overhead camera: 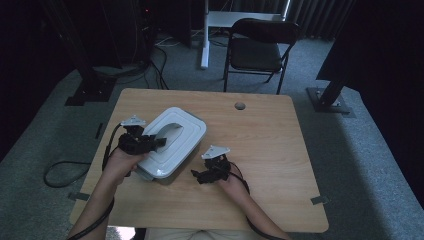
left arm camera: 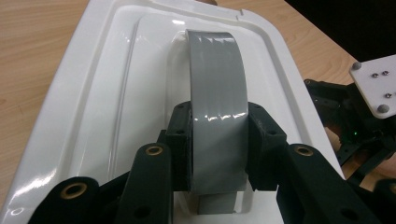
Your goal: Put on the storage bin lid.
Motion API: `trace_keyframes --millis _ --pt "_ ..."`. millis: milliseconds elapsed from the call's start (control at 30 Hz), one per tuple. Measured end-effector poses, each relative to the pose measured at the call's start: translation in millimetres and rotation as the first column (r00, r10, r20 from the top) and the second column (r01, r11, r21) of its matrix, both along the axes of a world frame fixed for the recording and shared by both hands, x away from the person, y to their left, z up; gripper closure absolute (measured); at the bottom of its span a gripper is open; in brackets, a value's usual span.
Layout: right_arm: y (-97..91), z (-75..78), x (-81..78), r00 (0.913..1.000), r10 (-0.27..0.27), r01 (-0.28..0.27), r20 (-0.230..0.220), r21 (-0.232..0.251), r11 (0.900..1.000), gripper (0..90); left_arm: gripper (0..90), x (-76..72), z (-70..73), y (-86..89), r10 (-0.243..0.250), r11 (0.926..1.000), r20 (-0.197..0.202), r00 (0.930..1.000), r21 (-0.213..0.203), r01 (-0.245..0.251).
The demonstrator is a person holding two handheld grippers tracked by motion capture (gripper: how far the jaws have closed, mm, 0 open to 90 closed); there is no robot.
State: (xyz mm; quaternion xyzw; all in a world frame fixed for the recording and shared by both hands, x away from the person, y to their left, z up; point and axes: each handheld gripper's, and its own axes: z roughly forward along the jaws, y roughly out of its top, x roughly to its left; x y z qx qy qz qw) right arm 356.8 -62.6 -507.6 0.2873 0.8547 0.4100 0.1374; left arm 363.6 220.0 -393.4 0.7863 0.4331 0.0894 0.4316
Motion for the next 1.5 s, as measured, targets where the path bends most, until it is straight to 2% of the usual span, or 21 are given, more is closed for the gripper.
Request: trace_keyframes --millis 233,367,567,767,867,933,1000,1067,1133,1200,1267,1333,1367,1433,1500 --pt "-8.3 -4.3 -1.2 0.9997 -0.010 0.010 -0.020 0.011 0.9999 13.1 67.4 1.1 -1.7 1.9 -0.009 0.9998 0.004 1.0000 -0.017 0.009" --pt "-11.2 -5.1 -3.2 0.9998 -0.008 0.008 -0.016 -0.002 1.0000 13.1 65.7 0.5 -1.2 1.0 -0.014 0.9999 0.020 0.9997 -0.001 0.014" --pt "-16.8 -1.3 -4.0 0.9998 -0.018 0.018 -0.002 -0.005 0.9998 13.0 44.4 -2.1 5.2 2.7 -0.022 0.9994 0.033 0.9992 -0.026 0.023" --pt "-25.7 3.1 -3.5 0.9991 -0.041 0.041 0.013 0.000 0.9992 13.0 32.3 -6.7 7.0 15.2 -0.001 0.9992 0.053 0.9986 -0.040 0.003" --pt "-30.4 3.2 -3.6 0.9985 -0.053 0.053 0.016 0.005 0.9986 13.0 26.1 -9.6 8.5 21.1 -0.021 0.9980 0.069 0.9974 -0.058 0.025" --pt "-33.1 2.8 -3.9 0.9982 -0.059 0.059 0.012 0.006 0.9982 12.8 22.3 -10.9 9.9 24.3 -0.033 0.9980 0.083 0.9960 -0.052 0.037" --pt "-35.7 2.8 -4.3 0.9977 -0.067 0.067 0.011 0.014 0.9977 12.9 18.7 -12.0 11.3 28.3 -0.015 0.9988 0.097 0.9952 -0.045 0.020" --pt "-37.8 3.3 -4.8 0.9974 -0.070 0.070 0.014 0.014 0.9975 12.9 10.7 -13.2 12.3 32.6 -0.003 0.9993 0.105 0.9945 -0.036 0.007" --pt "-39.1 3.7 -5.1 0.9977 -0.067 0.067 0.014 0.010 0.9977 12.8 9.0 -15.9 12.9 36.7 0.013 0.9997 0.136 0.9907 -0.020 -0.010" --pt "-40.4 3.9 -5.7 0.9976 -0.068 0.068 0.018 0.007 0.9977 12.8 0.5 -17.4 12.4 42.0 0.013 0.9998 0.154 0.9879 -0.016 -0.011" --pt "-41.8 3.7 -6.6 0.9976 -0.067 0.067 0.018 0.002 0.9978 12.9 0.4 -18.7 11.4 48.0 0.038 0.9993 0.181 0.9828 0.001 -0.039" --pt "-43.5 3.3 -7.2 0.9977 -0.066 0.066 0.016 0.001 0.9978 12.9 0.5 -20.1 10.1 55.8 0.065 0.9979 0.204 0.9768 -0.009 -0.064" --pt "-44.3 3.0 -7.7 0.9977 -0.067 0.067 0.012 0.002 0.9978 12.8 0.5 -20.9 9.5 59.7 0.085 0.9963 0.221 0.9715 -0.009 -0.086" --pt "-45.8 2.4 -8.2 0.9976 -0.069 0.069 0.010 -0.003 0.9976 12.9 0.5 -21.6 8.0 68.0 0.105 0.9944 0.230 0.9674 -0.017 -0.104" --pt "-47.0 1.4 -8.4 0.9975 -0.071 0.071 0.008 -0.004 0.9975 12.9 0.5 -21.5 5.5 75.7 0.138 0.9900 0.242 0.9605 -0.006 -0.141"
